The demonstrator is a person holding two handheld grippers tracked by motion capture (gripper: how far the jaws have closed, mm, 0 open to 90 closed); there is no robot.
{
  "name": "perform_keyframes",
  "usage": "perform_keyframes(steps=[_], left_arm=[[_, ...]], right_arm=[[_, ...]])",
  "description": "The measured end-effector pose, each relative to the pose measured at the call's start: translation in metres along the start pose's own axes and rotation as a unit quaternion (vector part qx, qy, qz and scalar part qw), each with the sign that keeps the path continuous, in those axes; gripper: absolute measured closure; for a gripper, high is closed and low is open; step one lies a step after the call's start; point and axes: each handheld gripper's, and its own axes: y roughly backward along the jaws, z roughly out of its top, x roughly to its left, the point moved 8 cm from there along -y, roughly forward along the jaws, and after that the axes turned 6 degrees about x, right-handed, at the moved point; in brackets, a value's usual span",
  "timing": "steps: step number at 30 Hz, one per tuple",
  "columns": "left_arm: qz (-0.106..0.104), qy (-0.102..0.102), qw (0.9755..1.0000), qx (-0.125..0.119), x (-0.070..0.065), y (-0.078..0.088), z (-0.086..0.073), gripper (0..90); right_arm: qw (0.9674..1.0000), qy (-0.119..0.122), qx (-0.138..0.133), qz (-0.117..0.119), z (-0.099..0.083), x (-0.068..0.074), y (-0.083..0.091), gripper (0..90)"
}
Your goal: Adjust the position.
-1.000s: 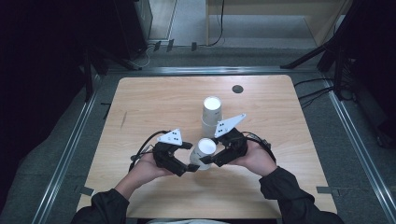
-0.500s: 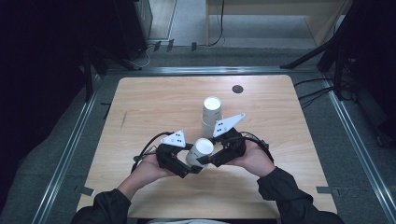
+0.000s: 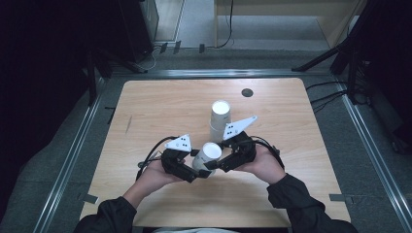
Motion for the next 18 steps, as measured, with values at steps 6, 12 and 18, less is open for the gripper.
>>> perform_keyframes(steps=[6,12,18], left_arm=[[0.002,-0.003,1.0,0.005,-0.0002,0.0011,0.0001,24.0],[-0.005,0.002,0.9999,0.013,-0.0015,0.0008,-0.0006,25.9],[-0.004,0.002,0.9999,0.016,-0.0008,0.0011,-0.0011,26.9]], right_arm=[[1.0,-0.001,-0.001,0.001,0.0,0.0001,0.0,33.7],[1.0,0.0,0.002,0.005,-0.0006,0.0008,-0.0004,33.5],[1.0,0.002,0.004,0.003,-0.001,0.0004,-0.0014,32.9]])
